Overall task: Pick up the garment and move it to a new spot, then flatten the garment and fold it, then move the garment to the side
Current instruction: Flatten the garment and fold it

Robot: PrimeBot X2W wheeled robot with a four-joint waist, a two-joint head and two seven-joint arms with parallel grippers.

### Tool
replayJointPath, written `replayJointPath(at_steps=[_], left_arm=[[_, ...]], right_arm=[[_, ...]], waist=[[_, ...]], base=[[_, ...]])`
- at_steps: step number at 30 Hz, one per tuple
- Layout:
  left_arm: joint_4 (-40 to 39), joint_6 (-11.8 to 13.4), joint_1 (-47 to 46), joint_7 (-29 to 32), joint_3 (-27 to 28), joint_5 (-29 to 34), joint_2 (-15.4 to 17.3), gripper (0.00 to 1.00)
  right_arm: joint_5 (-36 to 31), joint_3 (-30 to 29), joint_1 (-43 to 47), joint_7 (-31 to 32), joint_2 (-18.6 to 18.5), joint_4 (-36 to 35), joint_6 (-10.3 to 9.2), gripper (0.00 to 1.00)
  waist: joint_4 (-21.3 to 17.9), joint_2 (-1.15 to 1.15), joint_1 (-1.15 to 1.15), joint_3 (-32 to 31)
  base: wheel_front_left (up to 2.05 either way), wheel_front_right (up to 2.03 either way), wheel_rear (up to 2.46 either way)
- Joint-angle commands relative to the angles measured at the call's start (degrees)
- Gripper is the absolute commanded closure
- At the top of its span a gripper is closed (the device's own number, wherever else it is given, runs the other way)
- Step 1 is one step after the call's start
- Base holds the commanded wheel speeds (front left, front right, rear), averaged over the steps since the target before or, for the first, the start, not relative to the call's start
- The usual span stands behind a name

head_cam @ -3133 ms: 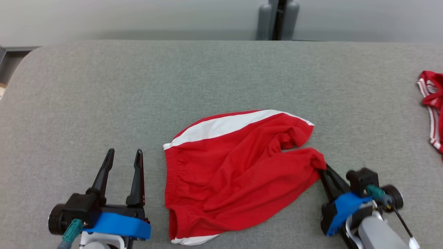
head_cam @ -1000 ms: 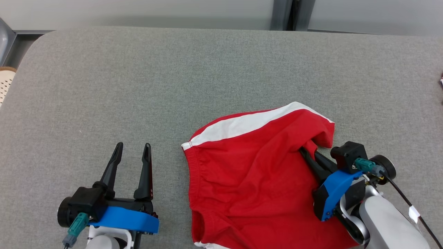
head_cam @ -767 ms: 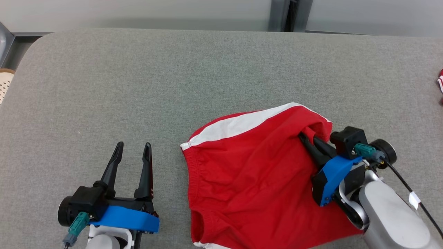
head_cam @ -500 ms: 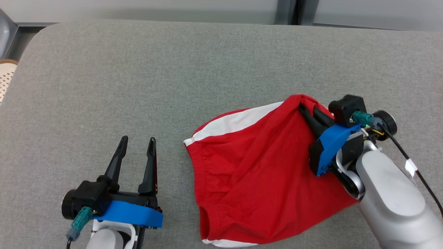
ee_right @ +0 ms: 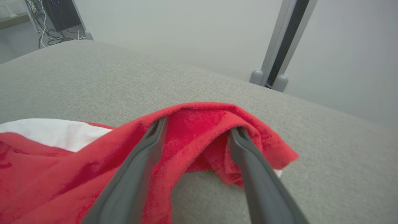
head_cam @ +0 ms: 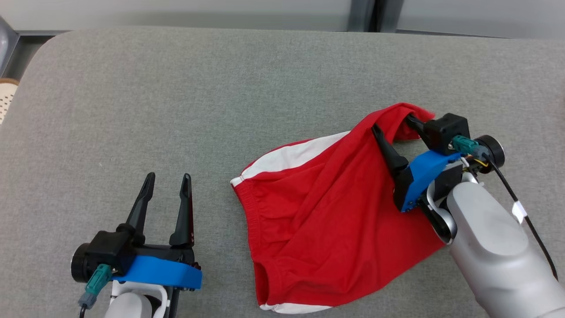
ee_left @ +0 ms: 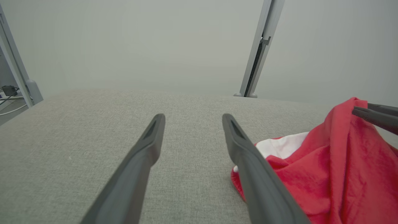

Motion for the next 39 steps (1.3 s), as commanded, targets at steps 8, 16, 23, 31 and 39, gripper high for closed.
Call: replayJointPath(at_steps=[8,16,23,31,39], left_arm=[[-0.7,-0.7,3.1,-0.3,3.4,2.6,0.2,0.00],[-1.2,-1.5,6.0,-0.3,5.2,4.3,0.2,0.00],[-1.9,-2.0,7.5,-0.3,5.8,4.6,0.2,0.00],[-2.1,-2.3,7.0,-0.3,5.6,5.0,0.2,0.00],[-1.8,-2.4,5.9,-0.3,5.2,4.7,0.2,0.00]], right_arm=[[0.1,-5.2,8.7,-6.8,-2.4,-3.2,-0.05,0.00],[-1.9,-15.7,21.0,-9.1,-2.1,-12.4,-0.05,0.00],[-5.2,-21.6,32.8,-8.3,1.5,-21.9,-0.04,0.00],[-6.6,-20.9,38.2,-4.2,2.9,-27.1,-0.04,0.00],[-6.8,-20.4,38.4,-3.0,3.1,-22.6,-0.04,0.00]], waist=[[-5.3,0.00,-0.01,-4.4],[-8.2,0.00,-0.01,-8.5],[-8.9,0.00,-0.01,-9.6],[-8.2,0.00,-0.01,-8.6],[-6.1,0.00,-0.01,-7.3]], base=[[0.00,0.00,0.00],[0.00,0.00,0.00],[0.00,0.00,0.00],[0.00,0.00,0.00],[0.00,0.00,0.00]])
